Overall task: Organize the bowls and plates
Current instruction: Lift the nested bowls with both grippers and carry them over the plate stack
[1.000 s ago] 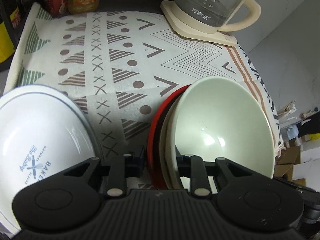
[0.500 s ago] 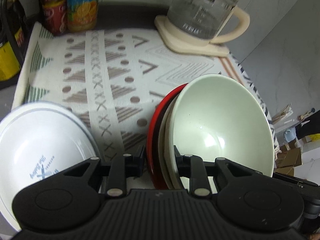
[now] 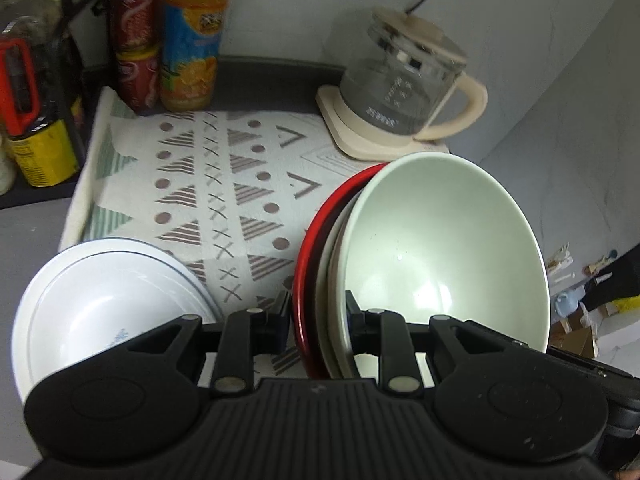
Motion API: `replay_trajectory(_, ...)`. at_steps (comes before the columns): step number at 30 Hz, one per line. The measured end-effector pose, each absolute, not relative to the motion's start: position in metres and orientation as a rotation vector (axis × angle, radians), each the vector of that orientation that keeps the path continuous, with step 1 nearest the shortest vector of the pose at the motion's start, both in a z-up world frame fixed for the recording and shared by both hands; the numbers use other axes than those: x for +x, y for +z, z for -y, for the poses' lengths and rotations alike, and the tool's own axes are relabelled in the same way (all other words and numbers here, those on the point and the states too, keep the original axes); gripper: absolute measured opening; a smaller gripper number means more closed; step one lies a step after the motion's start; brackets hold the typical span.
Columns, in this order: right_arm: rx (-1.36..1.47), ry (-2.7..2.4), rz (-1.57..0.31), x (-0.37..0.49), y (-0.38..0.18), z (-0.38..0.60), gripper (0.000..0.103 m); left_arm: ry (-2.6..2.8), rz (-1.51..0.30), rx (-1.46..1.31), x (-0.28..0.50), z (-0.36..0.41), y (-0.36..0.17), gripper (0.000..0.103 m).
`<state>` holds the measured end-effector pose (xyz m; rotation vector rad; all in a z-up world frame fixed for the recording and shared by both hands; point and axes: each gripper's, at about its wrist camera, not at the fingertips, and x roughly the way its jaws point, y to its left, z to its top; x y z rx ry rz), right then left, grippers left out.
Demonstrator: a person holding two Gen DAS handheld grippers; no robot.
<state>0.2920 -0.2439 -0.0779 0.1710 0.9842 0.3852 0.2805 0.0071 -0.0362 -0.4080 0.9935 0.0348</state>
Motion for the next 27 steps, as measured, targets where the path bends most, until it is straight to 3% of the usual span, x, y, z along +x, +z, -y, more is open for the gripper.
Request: replay_trajectory(27, 0.094, 0.611, -1.02, 0.267, -0.089, 0.138, 0.031, 0.266, -0.934, -0.553, 0.205, -0.104, -0.027, 0.024)
